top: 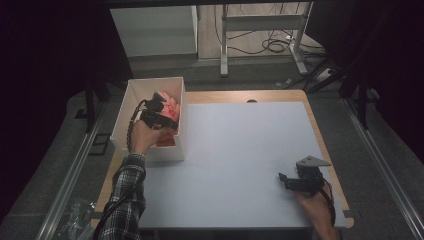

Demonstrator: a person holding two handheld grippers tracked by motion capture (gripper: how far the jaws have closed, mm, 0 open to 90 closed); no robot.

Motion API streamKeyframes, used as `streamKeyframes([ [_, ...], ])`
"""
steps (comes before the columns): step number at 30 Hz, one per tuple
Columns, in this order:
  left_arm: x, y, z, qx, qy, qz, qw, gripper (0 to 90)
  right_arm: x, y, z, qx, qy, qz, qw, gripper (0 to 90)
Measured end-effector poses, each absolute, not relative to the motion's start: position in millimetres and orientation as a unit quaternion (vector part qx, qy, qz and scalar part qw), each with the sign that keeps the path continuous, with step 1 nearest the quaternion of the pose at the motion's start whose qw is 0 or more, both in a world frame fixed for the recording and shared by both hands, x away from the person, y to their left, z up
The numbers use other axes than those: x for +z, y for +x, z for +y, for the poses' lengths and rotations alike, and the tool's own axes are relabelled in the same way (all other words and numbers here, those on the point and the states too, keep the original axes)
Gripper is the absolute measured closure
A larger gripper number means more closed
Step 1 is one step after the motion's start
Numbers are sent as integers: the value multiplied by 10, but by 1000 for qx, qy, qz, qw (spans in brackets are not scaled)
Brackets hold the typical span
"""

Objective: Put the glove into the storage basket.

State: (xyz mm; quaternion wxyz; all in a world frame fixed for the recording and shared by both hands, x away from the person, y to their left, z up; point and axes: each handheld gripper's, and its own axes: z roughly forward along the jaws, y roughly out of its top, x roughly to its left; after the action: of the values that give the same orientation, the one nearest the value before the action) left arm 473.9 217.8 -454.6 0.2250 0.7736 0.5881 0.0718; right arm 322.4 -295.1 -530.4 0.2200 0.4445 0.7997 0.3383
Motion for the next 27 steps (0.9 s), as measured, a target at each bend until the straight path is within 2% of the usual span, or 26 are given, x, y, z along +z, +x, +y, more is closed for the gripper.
streamKeyframes([
  [5,-4403,4693,2297,84,765,589,245,121,-5303,3224,-2951,338,445,800,220,214],
  [10,-4358,4668,2426,95,756,591,266,258,-5304,3224,-2951,338,445,800,220,214],
  [12,-4341,4653,2465,104,747,596,276,282,-5304,3224,-2951,338,445,800,220,214],
  [18,-4222,4605,2594,142,724,611,288,431,-5304,3224,-2951,338,445,800,220,214],
  [23,-4286,4649,2613,166,733,623,218,647,-5304,3224,-2951,338,445,800,220,214],
  [27,-4511,4744,2571,160,738,635,160,710,-5304,3224,-2951,338,444,800,220,214],
])
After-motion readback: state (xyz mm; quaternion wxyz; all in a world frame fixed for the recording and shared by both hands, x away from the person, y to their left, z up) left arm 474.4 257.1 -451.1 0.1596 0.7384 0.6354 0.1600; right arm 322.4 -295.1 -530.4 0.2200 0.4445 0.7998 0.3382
